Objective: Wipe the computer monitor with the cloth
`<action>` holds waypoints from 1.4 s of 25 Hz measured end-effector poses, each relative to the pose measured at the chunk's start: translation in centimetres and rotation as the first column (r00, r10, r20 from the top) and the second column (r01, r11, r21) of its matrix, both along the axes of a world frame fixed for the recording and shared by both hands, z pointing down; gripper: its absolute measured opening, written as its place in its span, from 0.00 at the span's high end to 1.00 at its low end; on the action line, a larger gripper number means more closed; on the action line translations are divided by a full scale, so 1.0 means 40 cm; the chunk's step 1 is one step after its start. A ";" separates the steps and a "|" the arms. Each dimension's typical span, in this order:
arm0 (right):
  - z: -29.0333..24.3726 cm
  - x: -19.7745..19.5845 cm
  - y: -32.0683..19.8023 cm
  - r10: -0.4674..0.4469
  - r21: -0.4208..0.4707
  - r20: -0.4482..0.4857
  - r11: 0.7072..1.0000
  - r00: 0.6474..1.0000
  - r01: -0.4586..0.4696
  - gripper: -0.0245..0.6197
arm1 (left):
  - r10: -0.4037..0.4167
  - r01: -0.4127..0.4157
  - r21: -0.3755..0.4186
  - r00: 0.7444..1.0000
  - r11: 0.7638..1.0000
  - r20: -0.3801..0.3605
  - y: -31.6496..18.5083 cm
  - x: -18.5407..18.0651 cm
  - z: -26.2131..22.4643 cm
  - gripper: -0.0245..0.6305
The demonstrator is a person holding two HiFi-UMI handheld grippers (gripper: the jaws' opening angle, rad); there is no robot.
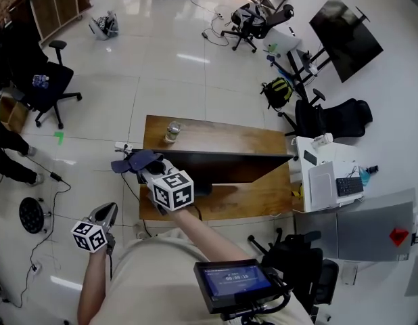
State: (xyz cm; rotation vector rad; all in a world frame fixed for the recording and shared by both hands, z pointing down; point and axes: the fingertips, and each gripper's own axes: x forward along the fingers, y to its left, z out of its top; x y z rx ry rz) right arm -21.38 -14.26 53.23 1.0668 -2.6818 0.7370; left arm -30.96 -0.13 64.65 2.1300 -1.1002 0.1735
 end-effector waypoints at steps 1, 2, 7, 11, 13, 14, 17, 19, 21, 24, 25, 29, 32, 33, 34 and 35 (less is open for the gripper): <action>0.001 0.008 0.000 0.000 0.000 0.001 1.000 1.000 0.000 0.81 | 0.003 -0.003 0.002 1.000 1.000 0.000 -0.004 0.010 -0.003 0.97; 0.001 0.017 0.001 0.001 0.000 0.002 1.000 1.000 -0.001 0.81 | 0.007 -0.007 0.004 1.000 1.000 0.000 -0.007 0.020 -0.005 0.97; 0.002 0.064 0.002 0.005 0.000 0.005 1.000 1.000 -0.005 0.81 | 0.024 -0.024 0.006 1.000 1.000 0.008 -0.024 0.065 -0.010 0.97; -0.002 0.109 0.001 0.015 -0.001 0.008 1.000 1.000 -0.015 0.81 | 0.040 -0.040 0.001 0.999 0.999 0.013 -0.035 0.101 -0.011 0.97; -0.002 0.135 0.001 0.022 -0.002 0.012 1.000 1.000 -0.022 0.81 | 0.050 -0.050 0.000 0.999 0.999 0.016 -0.041 0.122 -0.012 0.97; -0.001 0.149 0.001 0.025 -0.003 0.013 1.000 1.000 -0.025 0.81 | 0.055 -0.055 -0.001 0.998 0.998 0.018 -0.043 0.134 -0.011 0.97; -0.001 0.191 0.002 0.033 -0.005 0.018 0.999 0.999 -0.033 0.81 | 0.067 -0.067 -0.003 0.997 0.998 0.024 -0.051 0.168 -0.013 0.97; -0.003 0.216 0.002 0.036 -0.008 0.023 0.999 0.999 -0.036 0.81 | 0.073 -0.073 -0.003 0.997 0.997 0.030 -0.056 0.187 -0.018 0.97; -0.006 0.237 0.002 0.038 -0.010 0.028 0.999 0.999 -0.038 0.81 | 0.078 -0.078 -0.003 0.996 0.997 0.035 -0.061 0.206 -0.022 0.97; -0.010 0.263 0.000 0.037 -0.012 0.037 0.999 0.999 -0.037 0.81 | 0.086 -0.086 -0.003 0.995 0.996 0.041 -0.070 0.233 -0.027 0.97; -0.011 0.271 0.000 0.037 -0.012 0.041 0.999 0.998 -0.036 0.81 | 0.088 -0.088 -0.003 0.995 0.996 0.043 -0.071 0.244 -0.028 0.97; -0.012 0.308 0.003 0.035 -0.011 0.059 0.999 0.998 -0.034 0.81 | 0.098 -0.098 -0.004 0.994 0.995 0.055 -0.070 0.290 -0.035 0.97; -0.013 0.338 0.002 0.035 -0.009 0.071 0.999 0.997 -0.035 0.82 | 0.103 -0.103 -0.002 0.992 0.995 0.066 -0.072 0.320 -0.038 0.97; -0.013 0.346 0.001 0.036 -0.008 0.073 0.999 0.997 -0.035 0.82 | 0.104 -0.104 -0.002 0.992 0.995 0.069 -0.073 0.327 -0.039 0.97; -0.013 0.354 0.000 0.036 -0.008 0.075 0.999 0.997 -0.035 0.81 | 0.104 -0.104 -0.003 0.992 0.995 0.071 -0.072 0.332 -0.040 0.97; -0.013 0.361 0.000 0.036 -0.008 0.076 0.999 0.996 -0.036 0.81 | 0.103 -0.103 -0.004 0.992 0.995 0.073 -0.071 0.337 -0.041 0.97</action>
